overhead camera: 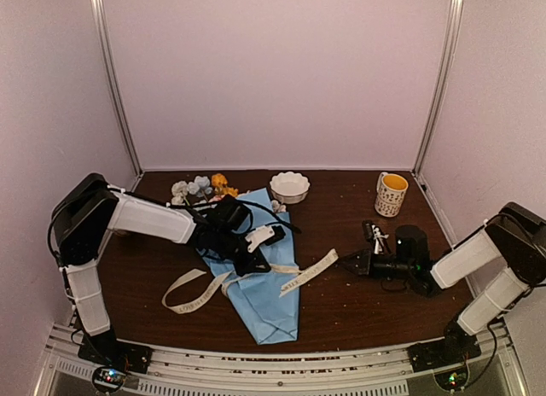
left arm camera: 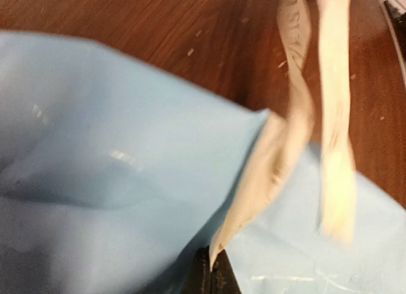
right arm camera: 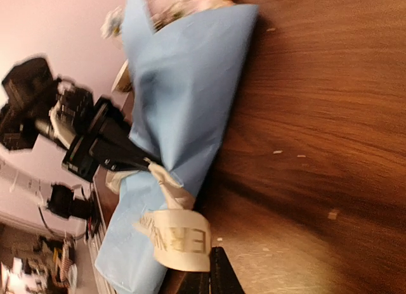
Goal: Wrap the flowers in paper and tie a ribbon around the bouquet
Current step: Cross the ribbon over the folded bouquet, then tie the ribbon around the folded bouquet.
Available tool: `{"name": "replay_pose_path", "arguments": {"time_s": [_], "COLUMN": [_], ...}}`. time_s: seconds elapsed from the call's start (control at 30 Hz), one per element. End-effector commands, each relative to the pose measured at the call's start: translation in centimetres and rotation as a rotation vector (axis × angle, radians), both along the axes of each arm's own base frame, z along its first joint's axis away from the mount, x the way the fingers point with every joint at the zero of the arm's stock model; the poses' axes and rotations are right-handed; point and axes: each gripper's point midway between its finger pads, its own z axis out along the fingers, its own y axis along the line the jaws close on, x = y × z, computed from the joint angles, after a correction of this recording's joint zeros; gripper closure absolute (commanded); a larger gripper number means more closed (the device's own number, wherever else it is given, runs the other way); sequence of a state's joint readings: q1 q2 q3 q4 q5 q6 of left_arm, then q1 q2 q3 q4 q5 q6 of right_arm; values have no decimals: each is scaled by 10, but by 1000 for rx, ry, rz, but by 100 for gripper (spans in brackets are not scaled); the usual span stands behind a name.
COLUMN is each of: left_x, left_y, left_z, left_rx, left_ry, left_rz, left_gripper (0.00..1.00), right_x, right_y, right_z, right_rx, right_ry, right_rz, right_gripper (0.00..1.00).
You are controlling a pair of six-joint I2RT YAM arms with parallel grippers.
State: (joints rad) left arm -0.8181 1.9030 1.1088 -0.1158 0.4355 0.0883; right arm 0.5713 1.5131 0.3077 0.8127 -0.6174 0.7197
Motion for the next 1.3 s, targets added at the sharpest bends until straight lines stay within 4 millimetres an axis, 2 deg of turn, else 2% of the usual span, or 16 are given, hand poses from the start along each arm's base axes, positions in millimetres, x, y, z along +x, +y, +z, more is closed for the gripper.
{"name": "replay_pose_path", "arguments": {"time_s": [0.0, 0.1, 0.17, 0.27, 0.33, 0.43, 0.57, 0.73, 0.83, 0.9, 1.0, 1.2, 1.23, 1.27], "left_x": [15, 15, 14, 14, 14, 14, 15, 19, 23, 25, 29, 32, 32, 34], "left_y": [62, 62, 62, 61, 59, 57, 55, 50, 48, 46, 43, 44, 48, 55], "left_z": [-46, -46, -46, -46, -45, -43, -39, -29, -18, -6, 17, 52, 57, 61], "left_rx": [237, 235, 234, 231, 225, 216, 205, 189, 167, 145, 102, 46, 48, 59], "left_ry": [45, 49, 52, 53, 51, 56, 62, 56, 39, 24, -8, -32, -34, -37], "left_rz": [141, 139, 135, 132, 131, 131, 131, 142, 151, 157, 174, 227, 256, 300], "left_gripper": [100, 100, 100, 100, 100, 100, 100, 85, 70, 56, 40, 28, 17, 13], "right_x": [21, 22, 21, 25, 25, 29, 23, 0, -3, -3, 2, 17, 19, 20], "right_y": [-58, -85, -95, -100, -103, -94, -78, -37, -16, -4, 2, 5, 7, 9], "right_z": [-36, -61, -67, -61, -59, -40, -29, -35, -44, -47, -53, -54, -52, -52], "right_rx": [16, -82, -129, -203, -330, -548, -693, -814, -849, -834, -862, -928, -930, -934], "right_ry": [212, 287, 298, 257, 235, 88, 76, 11, -4, 0, -2, -32, -41, -46], "right_rz": [-297, -402, -432, -431, -398, -283, -177, -19, 66, 115, 149, 149, 151, 154], "right_gripper": [94, 92, 91, 88, 82, 72, 67, 63, 60, 57, 54, 53, 53, 53]}}
